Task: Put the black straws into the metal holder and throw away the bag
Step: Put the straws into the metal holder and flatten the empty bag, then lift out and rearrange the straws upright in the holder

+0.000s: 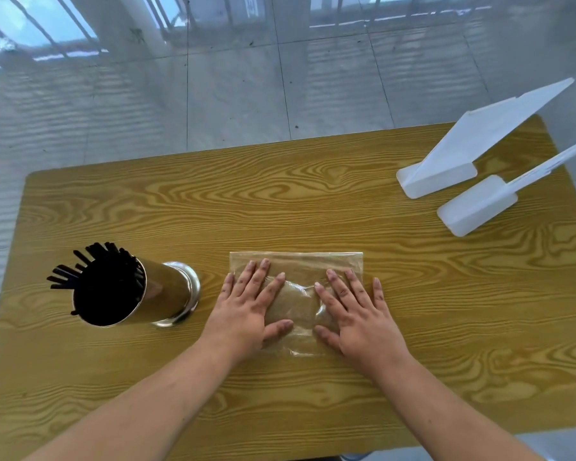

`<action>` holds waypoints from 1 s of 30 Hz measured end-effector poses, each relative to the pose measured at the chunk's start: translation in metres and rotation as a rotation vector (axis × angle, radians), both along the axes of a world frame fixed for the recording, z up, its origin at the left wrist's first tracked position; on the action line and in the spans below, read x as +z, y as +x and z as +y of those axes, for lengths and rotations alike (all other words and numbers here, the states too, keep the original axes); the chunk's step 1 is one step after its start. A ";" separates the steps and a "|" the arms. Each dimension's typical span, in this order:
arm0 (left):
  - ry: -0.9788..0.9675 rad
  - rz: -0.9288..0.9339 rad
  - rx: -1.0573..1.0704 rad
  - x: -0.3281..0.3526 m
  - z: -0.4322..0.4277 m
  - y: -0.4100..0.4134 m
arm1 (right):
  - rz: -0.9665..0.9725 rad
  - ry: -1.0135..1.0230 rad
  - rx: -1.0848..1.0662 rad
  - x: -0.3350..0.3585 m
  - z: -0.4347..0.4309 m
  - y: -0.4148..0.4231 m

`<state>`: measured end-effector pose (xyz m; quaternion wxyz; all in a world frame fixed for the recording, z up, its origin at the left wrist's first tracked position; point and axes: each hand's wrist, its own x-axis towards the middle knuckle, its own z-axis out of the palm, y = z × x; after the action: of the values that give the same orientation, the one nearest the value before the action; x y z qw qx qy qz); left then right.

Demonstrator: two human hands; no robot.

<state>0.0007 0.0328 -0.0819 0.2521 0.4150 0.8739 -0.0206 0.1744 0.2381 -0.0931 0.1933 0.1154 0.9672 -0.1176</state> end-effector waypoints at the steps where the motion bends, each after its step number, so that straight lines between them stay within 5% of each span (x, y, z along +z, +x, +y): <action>1: -0.009 -0.003 -0.005 0.001 0.003 -0.002 | -0.001 0.004 -0.006 0.000 0.003 -0.002; 16: -0.032 0.109 -0.081 0.073 -0.004 -0.018 | -0.031 -0.093 -0.089 0.056 -0.014 -0.050; 30: 0.472 0.301 -0.016 0.183 -0.081 -0.075 | 0.294 -0.269 -0.072 0.164 -0.107 -0.153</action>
<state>-0.0748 -0.0486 0.1013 0.0156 0.4615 0.8788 0.1201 0.0210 0.1314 0.0710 0.0592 0.1045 0.9558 -0.2682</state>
